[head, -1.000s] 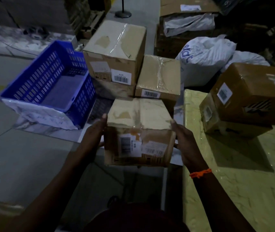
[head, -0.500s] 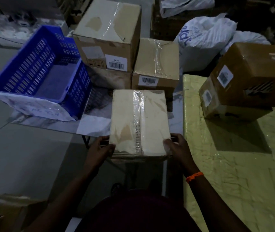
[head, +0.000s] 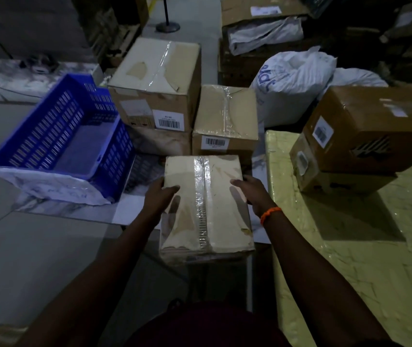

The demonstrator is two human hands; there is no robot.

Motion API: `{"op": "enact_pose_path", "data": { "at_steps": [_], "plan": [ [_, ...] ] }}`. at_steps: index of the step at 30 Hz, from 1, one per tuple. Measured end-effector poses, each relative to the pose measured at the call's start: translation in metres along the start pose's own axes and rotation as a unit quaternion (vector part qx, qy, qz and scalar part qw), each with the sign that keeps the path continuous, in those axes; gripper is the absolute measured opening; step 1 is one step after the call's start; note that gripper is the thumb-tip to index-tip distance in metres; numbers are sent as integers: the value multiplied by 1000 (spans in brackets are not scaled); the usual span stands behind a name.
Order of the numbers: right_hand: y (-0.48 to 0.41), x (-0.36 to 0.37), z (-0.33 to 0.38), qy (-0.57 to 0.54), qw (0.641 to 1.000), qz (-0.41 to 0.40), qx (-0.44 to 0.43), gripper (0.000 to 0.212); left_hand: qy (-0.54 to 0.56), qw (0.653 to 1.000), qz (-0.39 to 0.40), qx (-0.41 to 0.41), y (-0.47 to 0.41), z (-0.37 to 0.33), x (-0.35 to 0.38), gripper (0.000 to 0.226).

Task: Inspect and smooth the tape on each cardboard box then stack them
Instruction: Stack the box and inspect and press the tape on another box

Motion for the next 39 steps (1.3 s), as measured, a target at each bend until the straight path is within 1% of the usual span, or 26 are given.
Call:
{"op": "enact_pose_path", "data": {
  "at_steps": [3, 5, 6, 8, 11, 13, 15, 17, 19, 23, 26, 28, 32, 35, 39],
  "plan": [
    [1, -4, -8, 0, 1000, -23, -12, 24, 13, 1000, -8, 9, 7, 4, -4, 37],
    [9, -8, -10, 12, 998, -43, -39, 29, 21, 999, -19, 16, 12, 1, -6, 47],
    [15, -9, -10, 20, 996, -55, -61, 33, 20, 999, -26, 22, 17, -5, -6, 48],
    [28, -12, -8, 27, 990, -82, -111, 41, 13, 997, -47, 56, 25, -15, -6, 41],
    [47, -19, 4, 9, 976, -128, -174, 44, -8, 987, -66, 143, 31, -31, -7, 44],
    [56, -26, 14, -23, 968, -147, -203, 39, 3, 983, -77, 168, 33, -41, -9, 52],
    [61, -33, 20, -47, 960, -160, -225, 26, 24, 980, -90, 175, 34, -50, -8, 55],
    [62, -37, 20, -90, 962, -163, -201, 17, 33, 977, -96, 189, 39, -55, -3, 54],
    [60, -39, 14, -119, 965, -156, -176, 19, 43, 976, -103, 186, 43, -51, 5, 52],
    [66, -38, -7, -108, 965, -171, -168, 21, 37, 980, -111, 159, 55, -26, 18, 44],
    [68, -42, -18, -142, 967, -156, -144, 22, 30, 980, -114, 157, 62, -14, 21, 45],
    [73, -45, -22, -125, 971, -152, -135, 26, 33, 981, -112, 155, 65, -10, 19, 47],
    [82, -53, -31, -119, 974, -143, -130, 31, 26, 986, -72, 149, 74, 4, 8, 46],
    [89, -57, -36, -122, 976, -137, -120, 32, 17, 989, -48, 139, 82, 12, 0, 51],
    [92, -60, -35, -85, 980, -123, -132, 29, 10, 989, -22, 145, 85, 9, -4, 51]
  ]
}}
Point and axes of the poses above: each hand's wrist, its own y-axis away from the middle knuckle, its own x-axis out of the palm, z = x × y, the point moved 1 cm from there along -y, towards the middle knuckle, and after that the axes turned 5 degrees about x, right-handed, at the moved point
